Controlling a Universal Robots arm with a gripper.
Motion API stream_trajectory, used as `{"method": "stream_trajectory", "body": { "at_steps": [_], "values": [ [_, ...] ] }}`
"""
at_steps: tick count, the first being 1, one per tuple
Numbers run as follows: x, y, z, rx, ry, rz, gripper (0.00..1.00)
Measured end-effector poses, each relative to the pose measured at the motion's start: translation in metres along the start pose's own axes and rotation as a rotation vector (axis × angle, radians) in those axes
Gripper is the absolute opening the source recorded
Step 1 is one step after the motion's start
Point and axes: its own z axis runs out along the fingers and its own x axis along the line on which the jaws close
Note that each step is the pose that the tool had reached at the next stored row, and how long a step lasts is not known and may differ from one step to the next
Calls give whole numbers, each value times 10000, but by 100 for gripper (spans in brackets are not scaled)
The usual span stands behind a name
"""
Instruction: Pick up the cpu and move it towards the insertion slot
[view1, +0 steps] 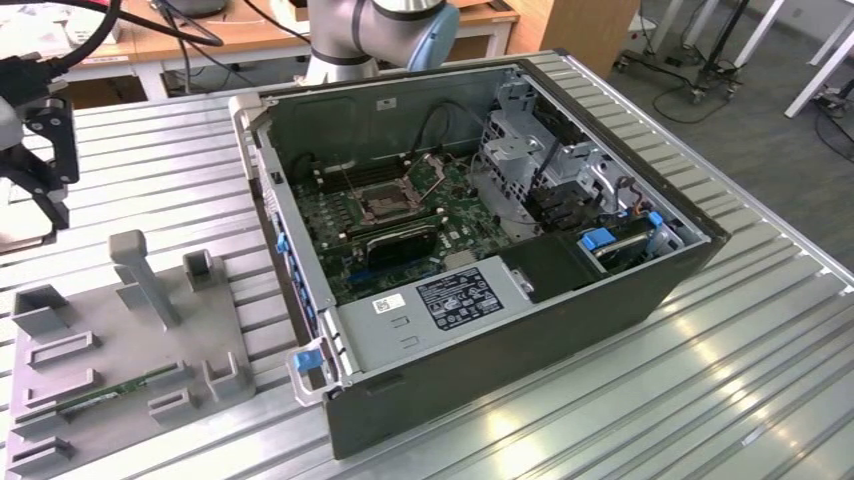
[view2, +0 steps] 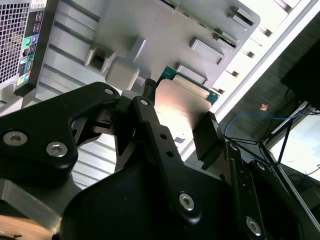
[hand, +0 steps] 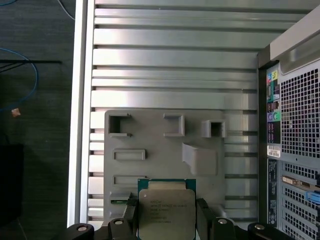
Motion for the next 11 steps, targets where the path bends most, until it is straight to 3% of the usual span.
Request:
{"method": "stream_trajectory", "body": {
  "at_steps": [11],
  "values": [
    [-82,0,1,-1,0,1,55]
  ]
}}
